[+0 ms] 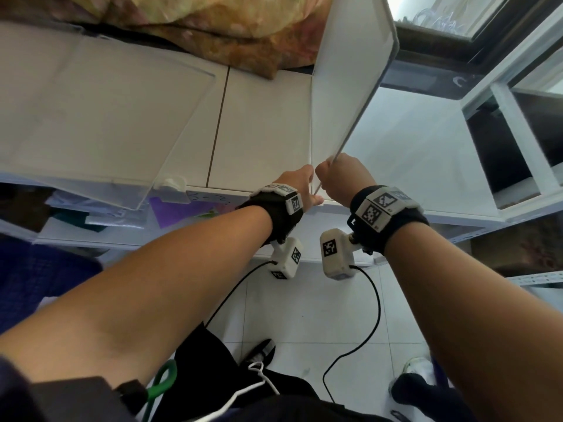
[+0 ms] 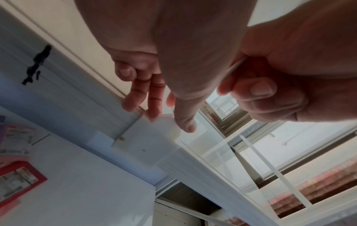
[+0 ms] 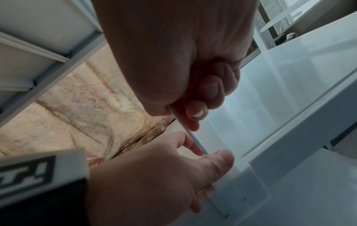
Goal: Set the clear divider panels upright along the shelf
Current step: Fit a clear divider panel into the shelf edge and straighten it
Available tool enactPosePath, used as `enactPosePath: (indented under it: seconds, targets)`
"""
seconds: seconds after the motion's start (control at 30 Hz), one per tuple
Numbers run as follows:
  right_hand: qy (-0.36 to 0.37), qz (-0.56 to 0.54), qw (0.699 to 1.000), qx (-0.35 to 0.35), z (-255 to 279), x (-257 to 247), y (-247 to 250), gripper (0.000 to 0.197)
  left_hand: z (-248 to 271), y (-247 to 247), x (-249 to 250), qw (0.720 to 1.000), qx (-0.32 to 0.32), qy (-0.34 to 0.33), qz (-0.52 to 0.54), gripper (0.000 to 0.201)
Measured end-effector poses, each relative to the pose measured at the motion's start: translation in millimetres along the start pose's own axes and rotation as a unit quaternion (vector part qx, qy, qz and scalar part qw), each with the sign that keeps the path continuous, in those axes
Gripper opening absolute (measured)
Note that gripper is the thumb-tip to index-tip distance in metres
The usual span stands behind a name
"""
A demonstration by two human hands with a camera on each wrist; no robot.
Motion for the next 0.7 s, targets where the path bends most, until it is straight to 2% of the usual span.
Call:
enactPosePath:
  seconds: [0.2,0.33,0.7]
  targets:
    - [-0.019,-0.019,1.0,0.003,-3,-1,-4,0.032,-2,6,3,0.999,-0.012,0.021,0.021,0.058]
    - [-0.032,0.006,0.999,-0.005,-2,2,-7,0.022,5,9,5,0.998,-0.001,0.044,0.045,0.05]
    - [-0.022,-0.019,1.0,0.011,-3,-2,-8,0.033,13,21,3,1.0,0.005,0.009,0.028,0.057]
Point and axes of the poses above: each hand's wrist, its own z-axis away from the middle knuckle, its own y-axis out of the back of the hand, x = y × z, the point moved 1 cm from there along -z, towards the middle knuckle, and after that the axes turned 13 degrees about -z, right-handed, at the moved point
